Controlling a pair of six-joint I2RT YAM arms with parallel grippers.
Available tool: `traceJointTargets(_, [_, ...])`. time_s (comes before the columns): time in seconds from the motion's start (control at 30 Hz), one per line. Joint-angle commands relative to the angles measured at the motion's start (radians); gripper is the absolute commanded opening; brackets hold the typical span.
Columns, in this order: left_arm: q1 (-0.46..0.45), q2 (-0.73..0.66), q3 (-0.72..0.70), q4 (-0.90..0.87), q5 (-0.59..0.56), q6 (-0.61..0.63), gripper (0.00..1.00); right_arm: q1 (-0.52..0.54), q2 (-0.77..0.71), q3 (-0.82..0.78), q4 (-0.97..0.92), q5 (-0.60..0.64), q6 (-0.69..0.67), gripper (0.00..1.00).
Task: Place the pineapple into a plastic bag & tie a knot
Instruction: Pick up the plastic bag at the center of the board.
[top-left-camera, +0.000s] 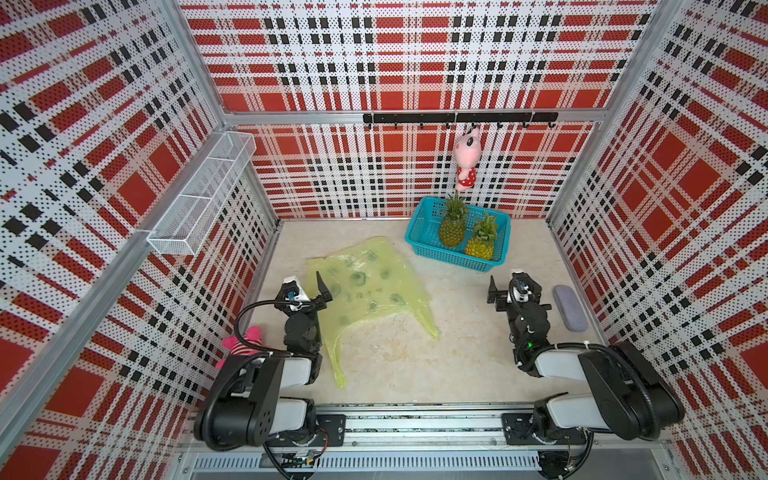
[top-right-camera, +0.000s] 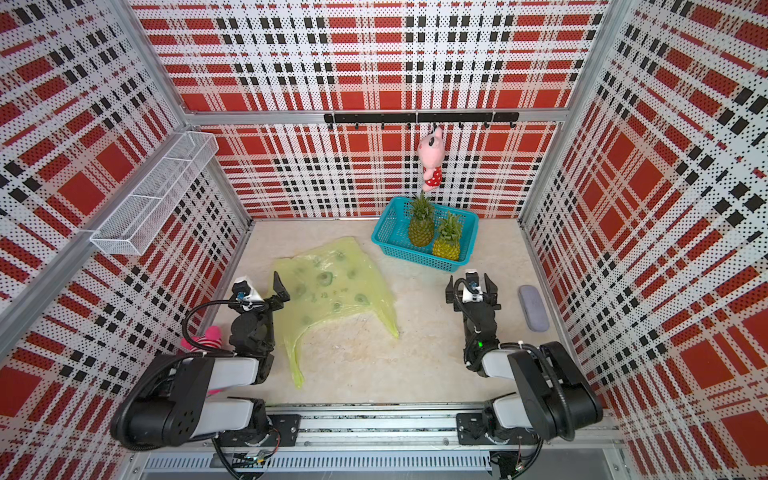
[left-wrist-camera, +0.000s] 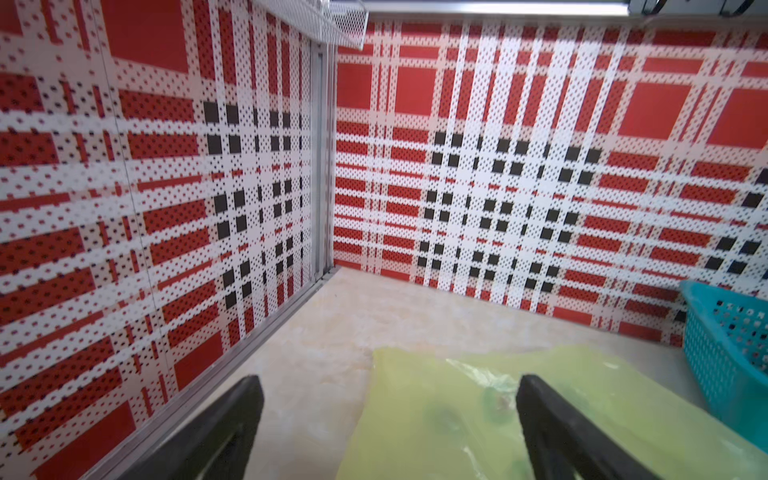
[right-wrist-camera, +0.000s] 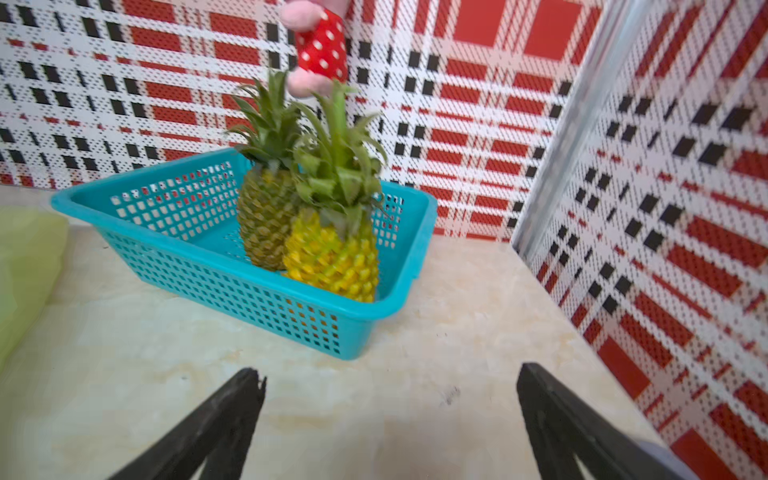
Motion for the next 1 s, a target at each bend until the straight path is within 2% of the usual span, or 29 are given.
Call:
traceJointTargets(0.0, [-0.045,-0.088,0.105,-0.285,-0.078,-0.021,0.98,0.089,-0.082,0.143,-0.339,0.184,0.019,1.00])
traceJointTargets(0.07, [-0.050,-0.128,0.181,-0.445,-0.029,-0.093,0.98,0.108,-0.105,0.255,-0.651,0.109,0.192,1.00])
traceJointTargets(0.17, [-0.080,-0.154,0.258,-0.576,0.026,-0.130,0.98,0.126,-0.095,0.331,-0.844,-0.109,0.367,1.00])
traceJointTargets(0.27, [-0.116,-0.160,0.305,-0.655,0.094,-0.132,0.98,0.172,-0.034,0.396,-0.962,-0.329,0.463,0.98])
traceJointTargets(0.37, [-0.117,-0.150,0.334,-0.708,0.207,-0.132,0.98,0.270,0.059,0.463,-1.056,-0.377,0.497,0.96])
traceJointTargets(0.4, [-0.146,-0.145,0.338,-0.713,0.214,-0.137,0.98,0.290,0.090,0.474,-1.064,-0.407,0.508,0.94])
traceJointTargets(0.57, [-0.159,-0.117,0.342,-0.720,0.249,-0.147,0.98,0.343,0.215,0.492,-1.027,-0.497,0.561,0.82])
traceJointTargets(0.67, [-0.165,-0.109,0.340,-0.723,0.269,-0.137,0.98,0.349,0.283,0.517,-1.029,-0.538,0.563,0.66])
traceJointTargets(0.8, [-0.176,-0.105,0.342,-0.741,0.323,-0.103,0.98,0.349,0.311,0.527,-1.009,-0.560,0.554,0.38])
traceJointTargets(0.93, [-0.205,-0.088,0.357,-0.785,0.373,-0.039,0.98,0.346,0.306,0.543,-1.002,-0.621,0.532,0.00])
traceJointTargets(0.97, [-0.217,-0.082,0.362,-0.800,0.389,-0.022,0.98,0.341,0.301,0.547,-1.003,-0.639,0.531,0.00])
